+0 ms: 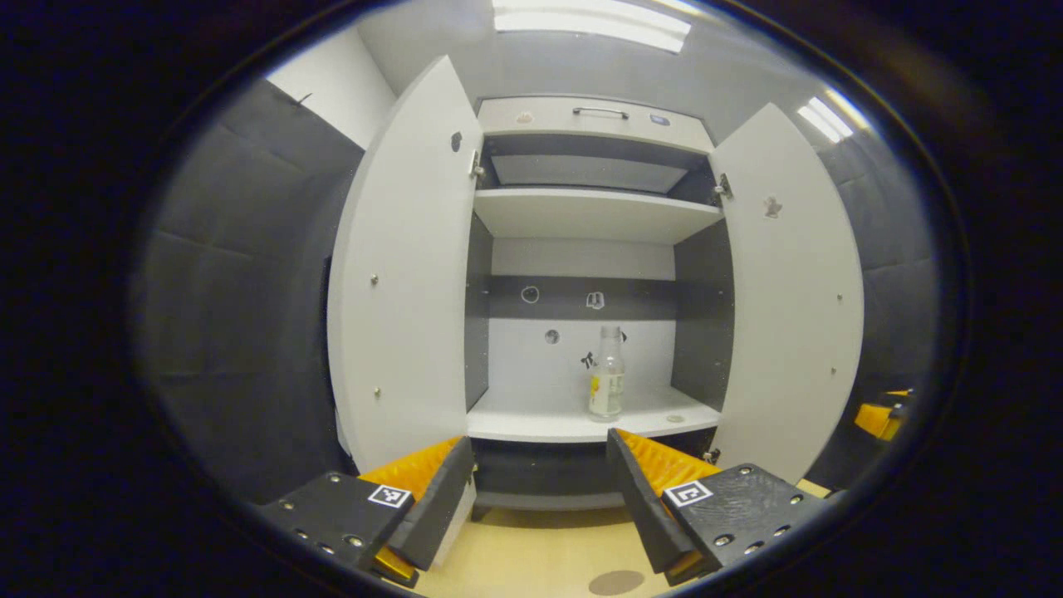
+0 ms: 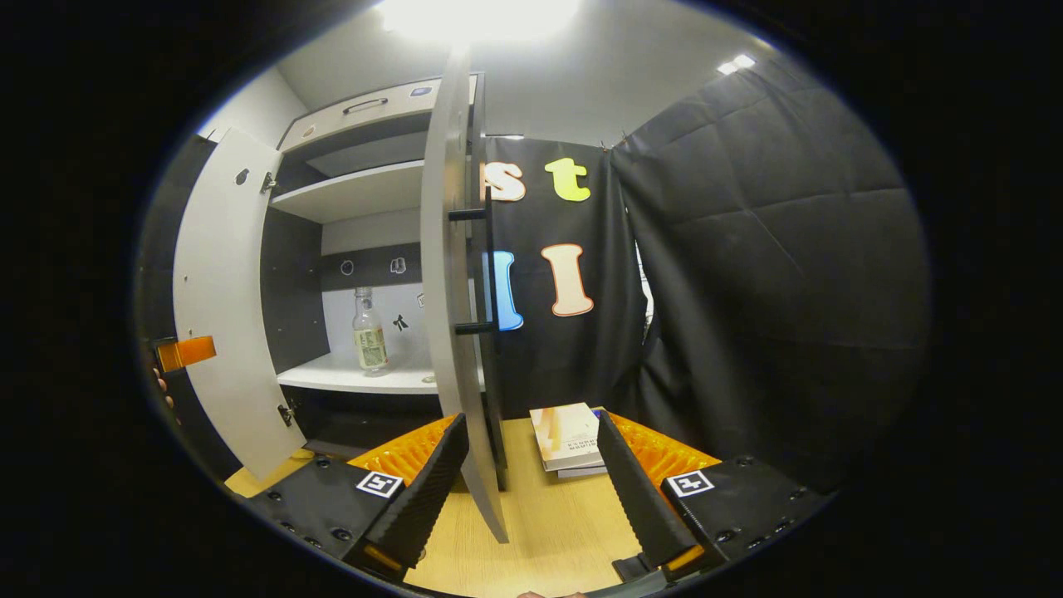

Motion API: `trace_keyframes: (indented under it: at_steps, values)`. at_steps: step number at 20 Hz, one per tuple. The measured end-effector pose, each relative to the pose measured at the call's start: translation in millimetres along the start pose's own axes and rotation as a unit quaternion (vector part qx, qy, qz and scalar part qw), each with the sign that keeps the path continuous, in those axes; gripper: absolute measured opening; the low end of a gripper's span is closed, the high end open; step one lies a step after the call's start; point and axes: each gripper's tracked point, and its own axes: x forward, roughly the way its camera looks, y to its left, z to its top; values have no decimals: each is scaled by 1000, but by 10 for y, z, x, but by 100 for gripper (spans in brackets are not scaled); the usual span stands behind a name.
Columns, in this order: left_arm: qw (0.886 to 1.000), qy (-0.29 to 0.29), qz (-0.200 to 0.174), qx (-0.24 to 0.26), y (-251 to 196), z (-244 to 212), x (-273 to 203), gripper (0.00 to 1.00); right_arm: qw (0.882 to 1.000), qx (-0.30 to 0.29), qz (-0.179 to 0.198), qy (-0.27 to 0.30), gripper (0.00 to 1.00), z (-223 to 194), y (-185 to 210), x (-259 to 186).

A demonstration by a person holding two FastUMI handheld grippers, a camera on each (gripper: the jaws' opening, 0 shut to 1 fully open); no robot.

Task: Grasp the bottle in the cabinet with the left hand and place it on the coaster, then close the right door with the right hand and the left door with the left hand.

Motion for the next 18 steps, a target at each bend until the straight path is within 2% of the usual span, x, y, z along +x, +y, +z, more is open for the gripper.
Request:
trace_keyframes:
  at_steps: [3, 4, 7, 10, 12, 13, 14, 18]
  values:
    - [999, 20, -37, -28, -105, -132, 125, 94, 1000, 7, -29, 4, 99, -26, 109, -16]
    - [998, 21, -49, -27, -136, -164, 160, 94, 999, 17, -39, 8, 96, -40, 157, -21]
    - [997, 18, -78, -17, -182, -199, 282, 94, 996, 50, -62, 27, 99, -195, 331, -24]
    - [994, 21, -103, -25, -181, -230, 512, 94, 994, 51, -92, 35, 96, -235, 385, -95]
    - [993, 21, -114, -35, -134, -214, 654, 94, 993, 39, -109, 30, 99, -190, 366, -129]
    - [992, 18, -117, -40, -116, -180, 752, 94, 992, 31, -117, 27, 96, -165, 349, -161]
    - [992, 16, -121, -42, -107, -137, 865, 94, 991, 28, -126, 24, 99, -136, 323, -189]
    - [991, 2, -128, -48, -169, 66, 1316, 94, 985, 27, -172, 14, 96, -120, 13, -237]
